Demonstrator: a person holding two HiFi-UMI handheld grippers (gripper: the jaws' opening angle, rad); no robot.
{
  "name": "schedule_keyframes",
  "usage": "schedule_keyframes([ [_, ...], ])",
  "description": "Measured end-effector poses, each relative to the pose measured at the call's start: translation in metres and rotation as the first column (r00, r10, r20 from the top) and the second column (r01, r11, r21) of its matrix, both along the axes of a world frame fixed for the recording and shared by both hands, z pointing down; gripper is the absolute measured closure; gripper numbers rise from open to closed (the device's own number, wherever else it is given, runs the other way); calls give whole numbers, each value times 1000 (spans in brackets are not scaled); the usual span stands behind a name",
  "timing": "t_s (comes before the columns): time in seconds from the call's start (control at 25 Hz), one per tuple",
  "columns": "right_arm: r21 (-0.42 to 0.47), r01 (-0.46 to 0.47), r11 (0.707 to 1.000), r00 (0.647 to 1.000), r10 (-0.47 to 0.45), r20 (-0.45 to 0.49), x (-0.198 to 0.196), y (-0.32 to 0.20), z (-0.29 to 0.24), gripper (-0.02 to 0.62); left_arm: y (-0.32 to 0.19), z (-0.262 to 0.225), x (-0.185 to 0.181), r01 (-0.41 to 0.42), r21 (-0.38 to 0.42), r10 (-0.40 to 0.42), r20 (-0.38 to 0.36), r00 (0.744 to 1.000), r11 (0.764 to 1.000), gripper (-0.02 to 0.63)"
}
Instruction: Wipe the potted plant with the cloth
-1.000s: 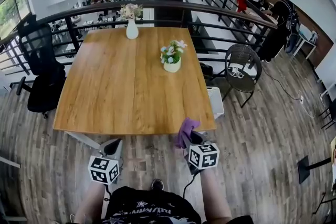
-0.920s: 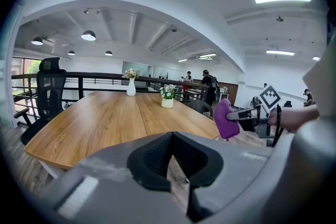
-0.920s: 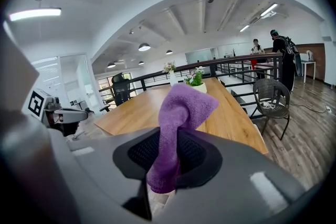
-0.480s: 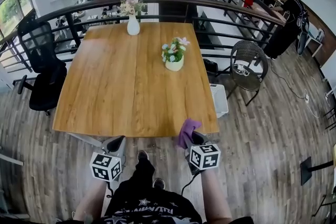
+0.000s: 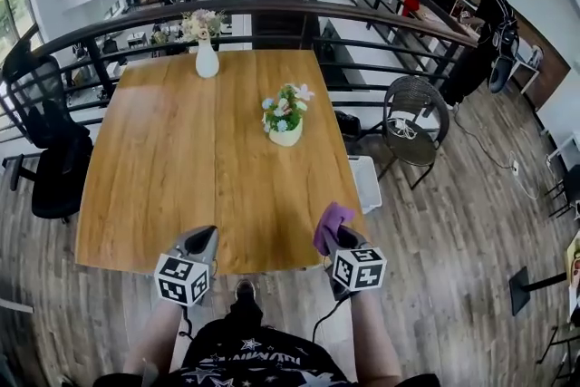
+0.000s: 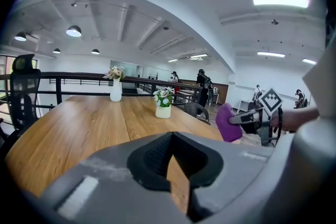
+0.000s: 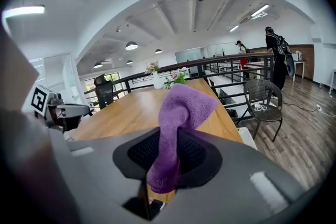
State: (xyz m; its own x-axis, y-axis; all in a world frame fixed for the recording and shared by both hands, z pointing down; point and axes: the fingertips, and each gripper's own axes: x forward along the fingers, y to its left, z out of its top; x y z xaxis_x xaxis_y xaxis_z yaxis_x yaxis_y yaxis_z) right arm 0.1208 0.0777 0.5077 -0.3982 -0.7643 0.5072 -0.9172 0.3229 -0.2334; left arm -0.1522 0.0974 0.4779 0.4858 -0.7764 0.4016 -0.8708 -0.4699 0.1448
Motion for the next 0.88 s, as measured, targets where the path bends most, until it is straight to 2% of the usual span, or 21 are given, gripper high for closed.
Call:
schedule_keyframes([
  [0.36, 4, -39, 999, 999, 39, -12, -10, -76, -6, 509, -98, -12, -6, -52, 31, 53, -10, 999, 998, 605],
  [0.88, 2, -93, 996, 992, 92, -84, -13, -143, -15, 509, -192, -6, 7, -147, 49, 149, -45, 988, 988, 605],
])
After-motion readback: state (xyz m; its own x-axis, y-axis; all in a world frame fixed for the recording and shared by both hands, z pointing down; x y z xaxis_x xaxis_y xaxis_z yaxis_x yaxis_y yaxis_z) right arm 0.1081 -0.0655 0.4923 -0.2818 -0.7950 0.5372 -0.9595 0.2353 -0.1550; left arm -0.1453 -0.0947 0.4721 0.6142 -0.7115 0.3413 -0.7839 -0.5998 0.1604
